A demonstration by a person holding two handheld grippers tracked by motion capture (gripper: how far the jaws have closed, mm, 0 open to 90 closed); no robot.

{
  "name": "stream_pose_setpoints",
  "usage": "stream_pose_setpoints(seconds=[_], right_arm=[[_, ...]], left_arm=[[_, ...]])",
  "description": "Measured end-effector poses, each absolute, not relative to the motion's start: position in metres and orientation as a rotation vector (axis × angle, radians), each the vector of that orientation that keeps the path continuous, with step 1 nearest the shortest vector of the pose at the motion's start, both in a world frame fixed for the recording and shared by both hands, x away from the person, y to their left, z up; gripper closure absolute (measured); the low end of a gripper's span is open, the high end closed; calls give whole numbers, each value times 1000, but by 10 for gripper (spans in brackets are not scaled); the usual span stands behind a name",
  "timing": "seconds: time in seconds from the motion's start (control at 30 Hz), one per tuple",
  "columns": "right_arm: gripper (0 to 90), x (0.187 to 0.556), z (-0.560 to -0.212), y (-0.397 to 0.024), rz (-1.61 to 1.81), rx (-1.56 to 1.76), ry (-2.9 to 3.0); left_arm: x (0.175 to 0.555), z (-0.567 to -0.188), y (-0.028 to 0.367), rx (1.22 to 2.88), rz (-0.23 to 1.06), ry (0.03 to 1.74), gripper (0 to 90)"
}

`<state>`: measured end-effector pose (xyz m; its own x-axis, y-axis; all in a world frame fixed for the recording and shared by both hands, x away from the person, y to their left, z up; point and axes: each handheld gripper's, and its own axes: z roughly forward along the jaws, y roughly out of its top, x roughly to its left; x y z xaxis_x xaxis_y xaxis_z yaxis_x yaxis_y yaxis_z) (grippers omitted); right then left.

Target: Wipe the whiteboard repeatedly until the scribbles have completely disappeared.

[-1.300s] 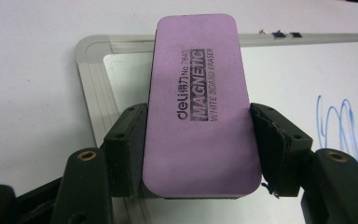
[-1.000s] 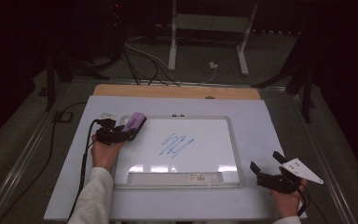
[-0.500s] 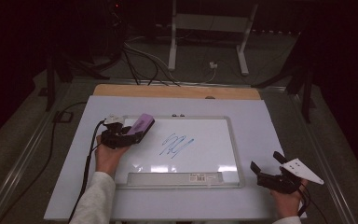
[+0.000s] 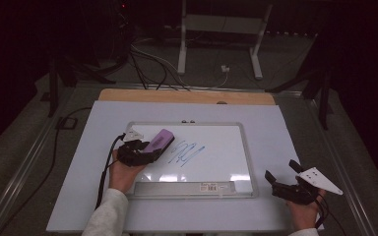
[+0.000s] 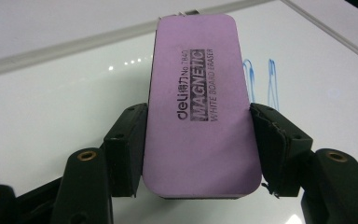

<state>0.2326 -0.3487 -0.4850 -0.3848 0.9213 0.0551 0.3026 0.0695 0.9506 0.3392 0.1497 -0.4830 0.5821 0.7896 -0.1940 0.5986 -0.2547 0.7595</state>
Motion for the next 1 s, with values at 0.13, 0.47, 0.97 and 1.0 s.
stream_pose_setpoints(seconds=[0.13,0.47,0.97,1.0], right_arm=[[2,233,-485,-349,1324,1217,1756],[2,233,-485,-348,1324,1214,1760],[2,233,-486,-348,1322,1215,1762],[2,233,-486,-349,1322,1215,1760]], left_arm=[[335,-488,143,2000,289,1095,413],[327,-502,128,2090,299,1060,412],[342,-500,107,2092,321,1059,286],[343,-501,105,2097,317,1061,298]])
